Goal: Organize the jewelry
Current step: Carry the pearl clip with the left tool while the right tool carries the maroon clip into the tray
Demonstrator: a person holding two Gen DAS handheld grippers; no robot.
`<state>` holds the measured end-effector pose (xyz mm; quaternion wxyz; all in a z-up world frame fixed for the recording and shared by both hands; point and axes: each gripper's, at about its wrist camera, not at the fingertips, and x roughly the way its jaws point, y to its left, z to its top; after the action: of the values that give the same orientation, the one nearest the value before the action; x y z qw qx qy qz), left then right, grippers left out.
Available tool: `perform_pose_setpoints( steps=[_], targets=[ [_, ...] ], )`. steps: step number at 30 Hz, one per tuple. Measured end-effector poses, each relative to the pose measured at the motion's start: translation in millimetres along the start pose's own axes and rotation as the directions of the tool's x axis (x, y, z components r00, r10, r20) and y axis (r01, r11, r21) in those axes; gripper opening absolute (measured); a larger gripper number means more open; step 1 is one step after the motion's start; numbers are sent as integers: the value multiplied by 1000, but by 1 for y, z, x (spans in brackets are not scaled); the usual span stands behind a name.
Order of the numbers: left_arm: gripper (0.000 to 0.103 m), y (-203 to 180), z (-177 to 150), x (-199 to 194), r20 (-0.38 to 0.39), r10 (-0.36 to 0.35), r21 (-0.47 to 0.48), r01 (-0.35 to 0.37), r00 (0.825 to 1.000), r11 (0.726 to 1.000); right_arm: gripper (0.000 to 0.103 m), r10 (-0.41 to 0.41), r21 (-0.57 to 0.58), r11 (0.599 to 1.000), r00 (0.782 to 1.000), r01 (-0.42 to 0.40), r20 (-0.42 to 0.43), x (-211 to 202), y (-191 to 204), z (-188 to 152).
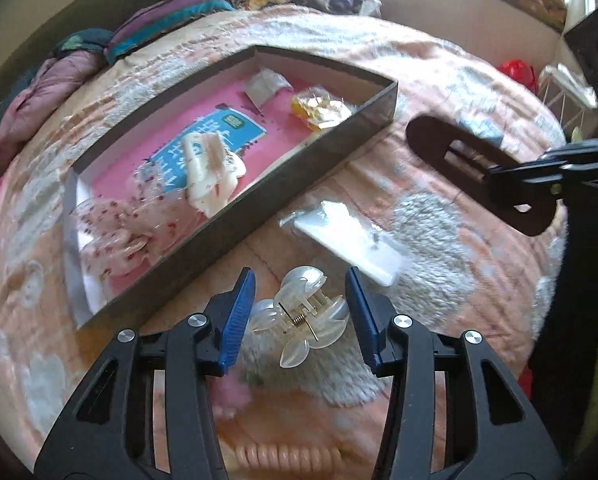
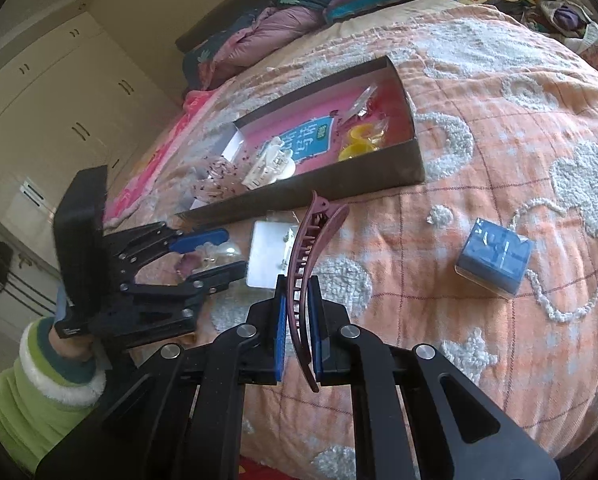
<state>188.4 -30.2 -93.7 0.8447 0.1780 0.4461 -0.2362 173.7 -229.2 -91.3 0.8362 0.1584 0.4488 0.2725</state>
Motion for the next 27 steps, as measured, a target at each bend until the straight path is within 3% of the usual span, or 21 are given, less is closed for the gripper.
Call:
perform_pose_setpoints(
  steps=[11, 15, 27],
  targets=[
    [38, 39, -4, -53, 93, 96, -207, -75, 991, 975, 9, -30, -109, 993, 999, 33, 28, -6, 32, 0],
    [38, 52, -7, -76, 150, 165, -270, -121, 975, 955, 9, -17, -164, 986, 998, 25, 53, -13, 51, 6],
    [39, 73, 14, -113, 254, 205, -360, -104, 945, 927, 9, 21, -261, 965, 984, 26, 175, -38, 86, 49]
  ],
)
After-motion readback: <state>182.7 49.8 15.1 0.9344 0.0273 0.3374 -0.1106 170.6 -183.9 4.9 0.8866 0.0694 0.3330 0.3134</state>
